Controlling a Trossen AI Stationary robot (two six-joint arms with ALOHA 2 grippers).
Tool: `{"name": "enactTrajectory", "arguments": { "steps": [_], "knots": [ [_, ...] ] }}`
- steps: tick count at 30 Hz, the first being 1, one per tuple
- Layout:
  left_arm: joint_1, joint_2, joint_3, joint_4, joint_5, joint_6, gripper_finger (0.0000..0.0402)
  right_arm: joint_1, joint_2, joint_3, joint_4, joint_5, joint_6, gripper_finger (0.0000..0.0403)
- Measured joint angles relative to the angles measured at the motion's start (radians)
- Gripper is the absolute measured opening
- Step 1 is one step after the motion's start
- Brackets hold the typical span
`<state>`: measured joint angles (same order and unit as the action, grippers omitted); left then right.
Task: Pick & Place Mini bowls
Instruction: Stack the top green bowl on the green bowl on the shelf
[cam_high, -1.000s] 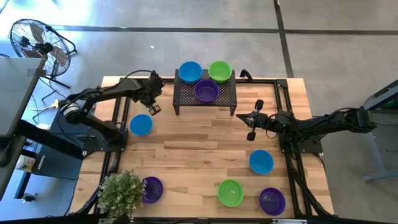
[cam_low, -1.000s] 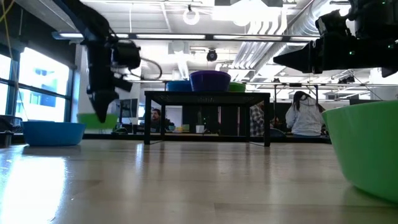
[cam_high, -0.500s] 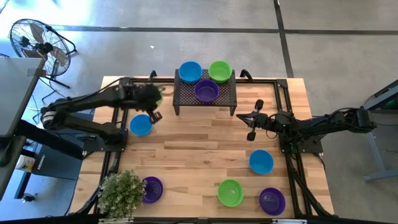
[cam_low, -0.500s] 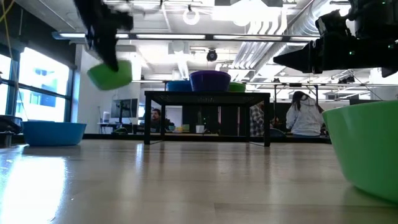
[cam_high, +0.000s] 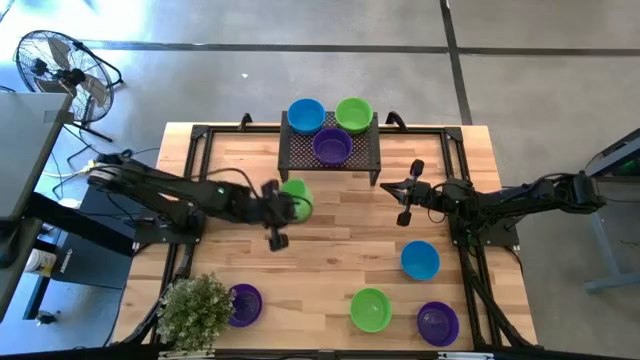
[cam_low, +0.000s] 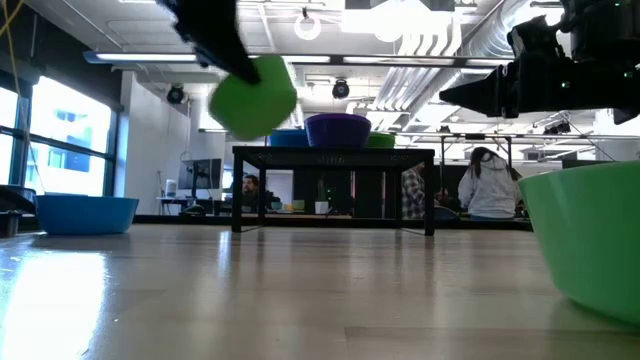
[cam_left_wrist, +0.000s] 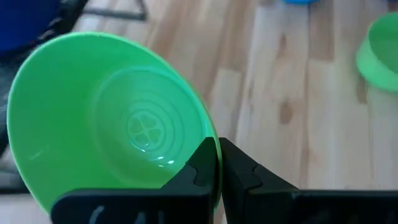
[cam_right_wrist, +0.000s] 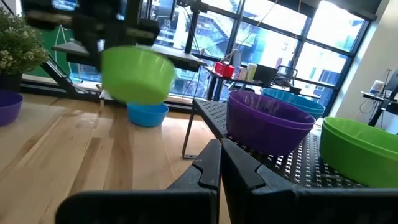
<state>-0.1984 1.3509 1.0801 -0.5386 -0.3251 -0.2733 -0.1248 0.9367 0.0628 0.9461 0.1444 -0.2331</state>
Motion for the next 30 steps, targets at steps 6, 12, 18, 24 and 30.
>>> {"name": "enactTrajectory", "arguments": {
  "steps": [6, 12, 18, 24, 30],
  "knots": [
    [0.004, 0.193, 0.029, 0.214, 0.023, 0.075, 0.0001, 0.000, 0.004, 0.000, 0.002, -0.003, 0.008, 0.0000],
    [0.031, 0.355, 0.141, 0.171, 0.008, 0.132, 0.0001, 0.000, 0.010, 0.000, 0.010, -0.005, 0.008, 0.0000],
    [0.070, 0.465, 0.236, 0.181, 0.032, 0.176, 0.0001, 0.000, 0.018, 0.001, 0.010, -0.003, 0.008, 0.0000],
    [0.090, 0.532, 0.288, 0.176, 0.066, 0.207, 0.0001, 0.000, 0.018, 0.001, 0.013, -0.004, 0.007, 0.0000],
    [0.090, 0.535, 0.288, 0.166, 0.084, 0.199, 0.0001, 0.000, 0.018, 0.001, 0.017, -0.005, 0.005, 0.0000]
  ]
}}
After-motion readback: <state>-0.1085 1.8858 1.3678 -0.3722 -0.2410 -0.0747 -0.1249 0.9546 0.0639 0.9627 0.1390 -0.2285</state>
